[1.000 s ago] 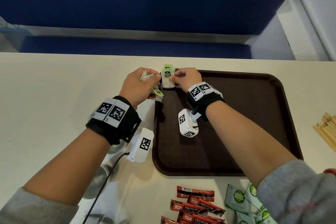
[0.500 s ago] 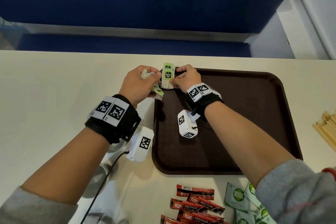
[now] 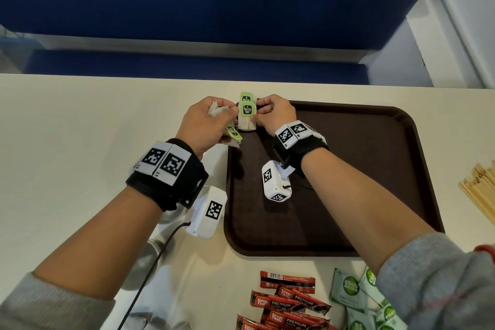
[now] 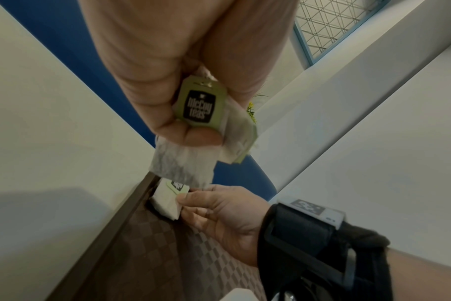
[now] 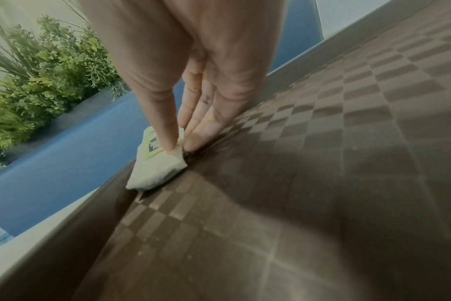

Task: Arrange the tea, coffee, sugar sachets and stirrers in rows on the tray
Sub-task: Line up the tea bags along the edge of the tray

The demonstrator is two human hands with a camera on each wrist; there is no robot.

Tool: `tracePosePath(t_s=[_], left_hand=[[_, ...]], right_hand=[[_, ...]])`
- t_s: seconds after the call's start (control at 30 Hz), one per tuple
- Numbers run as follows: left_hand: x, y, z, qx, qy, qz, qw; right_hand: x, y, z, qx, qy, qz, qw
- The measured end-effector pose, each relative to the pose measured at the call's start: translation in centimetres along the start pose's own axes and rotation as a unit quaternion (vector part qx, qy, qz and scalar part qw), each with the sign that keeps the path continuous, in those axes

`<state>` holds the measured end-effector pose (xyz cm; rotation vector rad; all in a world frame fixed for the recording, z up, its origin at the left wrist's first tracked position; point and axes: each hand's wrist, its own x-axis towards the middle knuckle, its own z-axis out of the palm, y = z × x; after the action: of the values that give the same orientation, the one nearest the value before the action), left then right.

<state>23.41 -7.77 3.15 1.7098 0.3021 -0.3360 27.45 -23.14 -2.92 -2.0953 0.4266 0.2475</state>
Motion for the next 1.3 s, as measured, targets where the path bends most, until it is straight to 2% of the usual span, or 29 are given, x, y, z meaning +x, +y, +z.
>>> tracePosePath(t_s=[0.2,0.3,0.37,0.5,0.63,0.83,1.17,1.3], left_hand=[[0.0,-0.3,0.3,0.005,-0.013,-0.004,1.000],[0.0,-0.4,0.4,0.001,-0.014,-0.002,1.000],[0.0,-0.4,0.4,-0.012,-0.011,-0.006,1.000],[-0.2,-0.2,0.7,-0.057,0.015,-0.018,0.998],[-0.6,0.4,1.1,-0.101,0.030,-0.038,0.994],[-1.2,0.5,1.1,-0.120,0.021,-0.040,0.992],[-1.9,0.6,0.8,-0.109,0.018,-0.022,0.994],[-1.6,0.2,0.3,-0.107,0.012,-0.042,0.993]], right_hand=[[-0.4,0.1,-0.5,0.008,0.010,-0.005,1.000],[-1.1,-0.4,-0.9,0.026,0.004,-0.038,0.999],[-2.1,-0.9,-1.3,0.065,-0.038,-0.071,0.995],[-4.2,-2.0,-2.5,0.151,-0.166,-0.099,0.969],[-5.4,-2.4,-2.9,0.125,-0.229,-0.143,0.955],[-6.0,-2.5,-3.2,0.127,-0.216,-0.148,0.957],[-5.6,-2.8,-4.2,0.132,-0.102,-0.157,0.973],[-5.4,-2.9,-5.1,0.112,-0.110,-0.191,0.969]])
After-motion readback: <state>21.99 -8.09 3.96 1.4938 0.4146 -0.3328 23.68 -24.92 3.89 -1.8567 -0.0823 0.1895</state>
